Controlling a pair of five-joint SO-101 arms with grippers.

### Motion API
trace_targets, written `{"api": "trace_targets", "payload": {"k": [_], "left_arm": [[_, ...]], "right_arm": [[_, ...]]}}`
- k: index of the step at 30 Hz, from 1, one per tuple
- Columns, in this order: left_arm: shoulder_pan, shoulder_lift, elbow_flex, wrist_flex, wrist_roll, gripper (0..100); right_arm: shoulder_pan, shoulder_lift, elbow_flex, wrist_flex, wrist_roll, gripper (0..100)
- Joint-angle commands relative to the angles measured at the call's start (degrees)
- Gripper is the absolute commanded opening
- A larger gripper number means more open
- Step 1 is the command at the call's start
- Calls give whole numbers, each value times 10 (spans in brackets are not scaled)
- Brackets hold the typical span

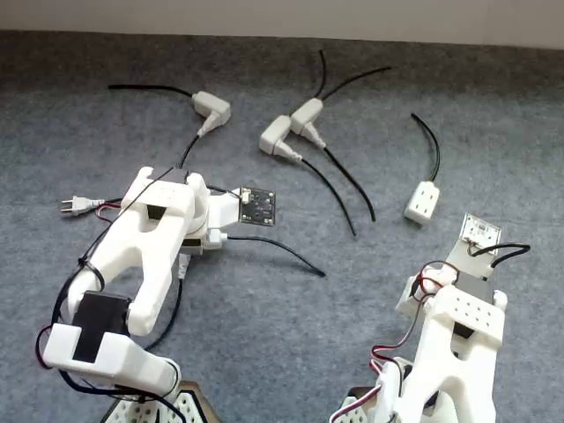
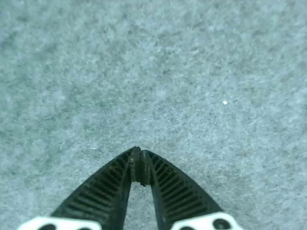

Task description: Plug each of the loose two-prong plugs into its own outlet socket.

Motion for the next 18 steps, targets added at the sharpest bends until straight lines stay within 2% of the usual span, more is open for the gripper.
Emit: {"api": "trace_targets", "payload": {"k": [1,3,8,10,12,18], "left_arm": [[10,-25,-9,-18,-230,6],[31,-25,-31,-32,-147,7],[65,-21,-113,-138,177,7],[69,-21,-144,-185,273,7],[75,-21,-178,-210,341,7],[97,-12,-301,-212,465,8]], "right_arm": [[4,-3,-2,-7,-1,8],[4,-3,-2,-7,-1,8],[4,-3,-2,-7,-1,8],[4,-3,-2,-7,-1,8],[4,-3,-2,-7,-1,8],[4,-3,-2,-6,-1,8]]}}
